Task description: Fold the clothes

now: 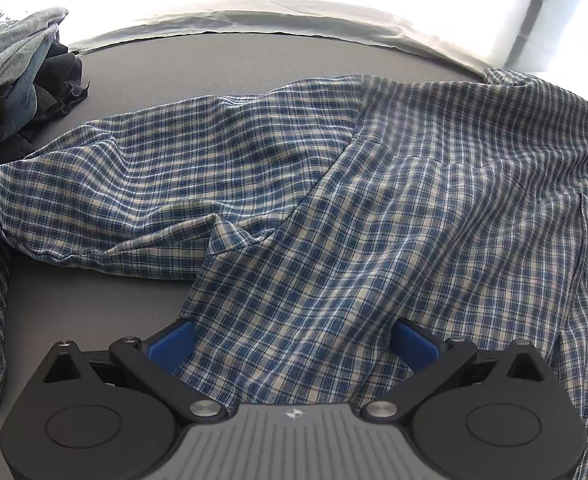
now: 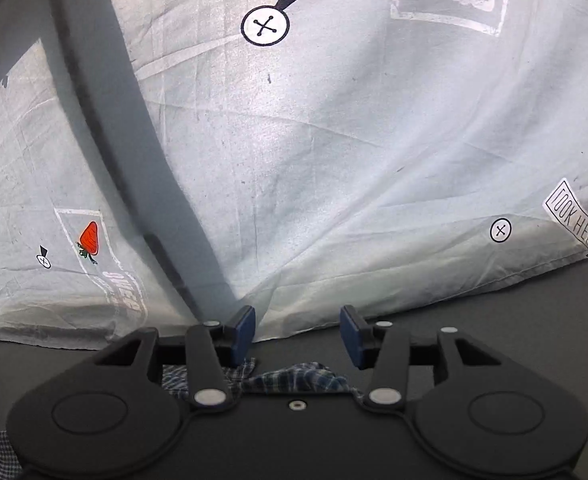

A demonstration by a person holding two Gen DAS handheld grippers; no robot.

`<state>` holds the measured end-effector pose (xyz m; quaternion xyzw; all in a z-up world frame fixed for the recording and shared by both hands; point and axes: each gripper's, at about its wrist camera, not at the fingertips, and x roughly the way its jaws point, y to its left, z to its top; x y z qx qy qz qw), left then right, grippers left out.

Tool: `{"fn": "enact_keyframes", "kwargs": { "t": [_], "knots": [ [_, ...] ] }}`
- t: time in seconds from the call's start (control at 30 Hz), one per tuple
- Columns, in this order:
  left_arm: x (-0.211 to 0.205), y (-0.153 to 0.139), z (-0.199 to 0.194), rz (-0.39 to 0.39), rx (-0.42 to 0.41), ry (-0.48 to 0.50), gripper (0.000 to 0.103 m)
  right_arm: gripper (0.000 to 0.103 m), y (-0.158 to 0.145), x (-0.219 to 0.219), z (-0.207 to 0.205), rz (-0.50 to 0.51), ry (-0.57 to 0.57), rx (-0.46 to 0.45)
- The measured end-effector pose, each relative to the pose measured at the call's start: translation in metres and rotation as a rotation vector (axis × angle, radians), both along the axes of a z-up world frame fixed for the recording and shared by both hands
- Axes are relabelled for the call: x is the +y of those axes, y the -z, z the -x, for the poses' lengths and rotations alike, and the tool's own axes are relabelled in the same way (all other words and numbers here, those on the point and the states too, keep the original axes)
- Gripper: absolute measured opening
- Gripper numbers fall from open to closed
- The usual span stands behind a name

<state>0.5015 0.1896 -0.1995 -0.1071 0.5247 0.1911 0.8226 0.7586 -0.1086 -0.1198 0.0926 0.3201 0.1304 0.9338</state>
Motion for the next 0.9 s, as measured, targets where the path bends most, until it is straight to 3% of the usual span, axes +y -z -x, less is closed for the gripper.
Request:
{"fn": "enact_keyframes", "kwargs": {
  "t": [0.1,0.17,0.33,0.4,0.43,0.47,0.5,0.57,0.63,0.7,0.73,0.8,0.9],
  "knots": [
    [-0.001,0.0,0.001,-0.004,-0.007,-0.005,0.103,0.058,0.006,0.016,-0.021,0.022,-0.036,0.062],
    [-0.001,0.0,0.002,-0.006,-0.011,-0.007,0.103,0.059,0.03,0.027,-0.033,0.074,-0.048,0.174],
    [0.0,0.0,0.003,-0.009,-0.019,-0.008,0.103,0.06,0.077,0.029,-0.01,0.194,-0.04,0.264],
    [-0.001,0.0,0.003,-0.012,-0.025,-0.009,0.103,0.058,0.081,0.024,-0.001,0.171,-0.06,0.239],
    [-0.001,0.0,0.003,-0.013,-0.026,-0.008,0.103,0.048,0.082,0.023,0.003,0.161,-0.074,0.226],
    [-0.001,0.0,0.003,-0.013,-0.027,-0.008,0.103,0.026,0.08,0.023,0.002,0.157,-0.1,0.211],
    [-0.001,0.001,0.003,-0.014,-0.028,-0.008,0.103,0.017,0.077,0.024,0.001,0.152,-0.126,0.196],
    [-0.001,0.001,0.003,-0.014,-0.028,-0.007,0.103,0.007,0.066,0.026,-0.001,0.141,-0.162,0.127],
    [-0.001,0.001,0.003,-0.014,-0.029,-0.006,0.103,0.007,0.046,0.024,0.002,0.093,-0.174,-0.006],
    [-0.001,0.001,0.004,-0.015,-0.031,-0.006,0.103,0.007,0.018,0.014,0.009,-0.038,-0.174,-0.192],
    [0.0,0.001,0.004,-0.015,-0.034,-0.007,0.103,0.007,0.013,0.011,0.008,-0.077,-0.166,-0.218],
    [0.0,0.002,0.005,-0.019,-0.04,-0.009,0.103,0.007,0.016,0.011,0.002,-0.091,-0.143,-0.202],
    [-0.002,0.004,0.007,-0.025,-0.05,-0.013,0.103,0.013,0.039,0.017,-0.007,0.042,-0.117,-0.101]
  ]
}}
